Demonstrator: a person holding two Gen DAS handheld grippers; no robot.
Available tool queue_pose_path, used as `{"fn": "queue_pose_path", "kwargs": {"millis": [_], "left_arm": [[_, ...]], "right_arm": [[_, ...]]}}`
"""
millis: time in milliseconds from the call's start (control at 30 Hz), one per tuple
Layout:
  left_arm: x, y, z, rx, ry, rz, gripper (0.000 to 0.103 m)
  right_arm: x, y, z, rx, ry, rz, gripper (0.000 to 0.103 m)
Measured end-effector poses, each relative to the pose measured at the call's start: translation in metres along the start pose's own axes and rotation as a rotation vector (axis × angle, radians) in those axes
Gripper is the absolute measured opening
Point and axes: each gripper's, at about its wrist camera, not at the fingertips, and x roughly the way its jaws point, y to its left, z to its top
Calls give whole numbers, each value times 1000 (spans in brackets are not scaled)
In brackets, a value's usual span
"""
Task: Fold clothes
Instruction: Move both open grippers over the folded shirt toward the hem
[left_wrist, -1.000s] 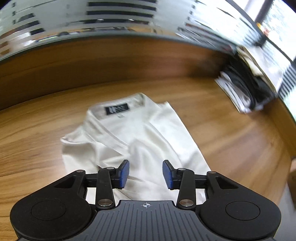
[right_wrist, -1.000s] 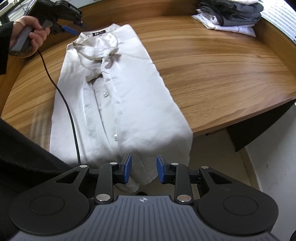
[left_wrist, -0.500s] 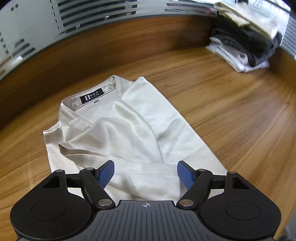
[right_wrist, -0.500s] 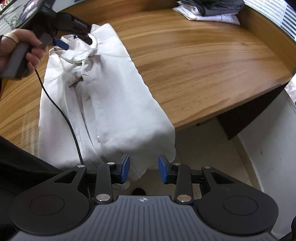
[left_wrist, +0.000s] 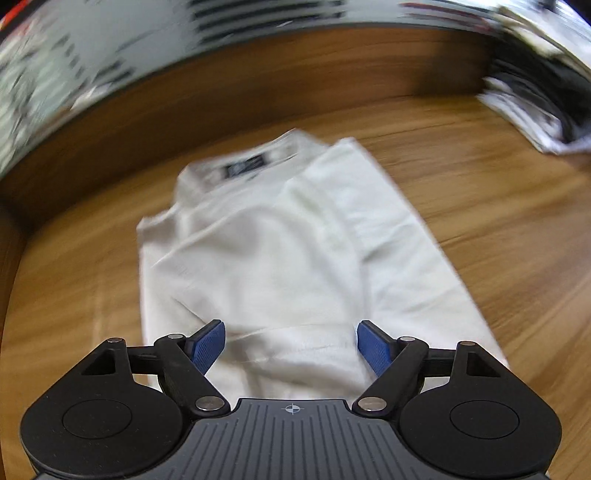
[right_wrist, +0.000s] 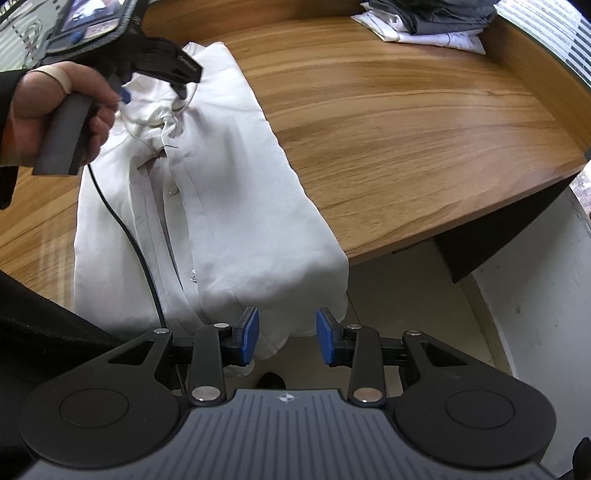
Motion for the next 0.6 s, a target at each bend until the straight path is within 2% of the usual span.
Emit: {"fn": "queue_pose_path", "kwargs": {"millis": [133,333,400,600], "left_arm": [[-5,27,-9,-103,61,11,80],[-17,60,-29,-160,67,39,80],[-24,71,-37,-173,67,24,80],[-60,91,-67,-156,24,-90,80]], "right_arm": [[3,-1,4,-14,-2,12,39],[3,-5,10,-65,-1,39,40],[3,-9,12,-88,0,51,40],[5,-18,17,-198,7,107,40]]}}
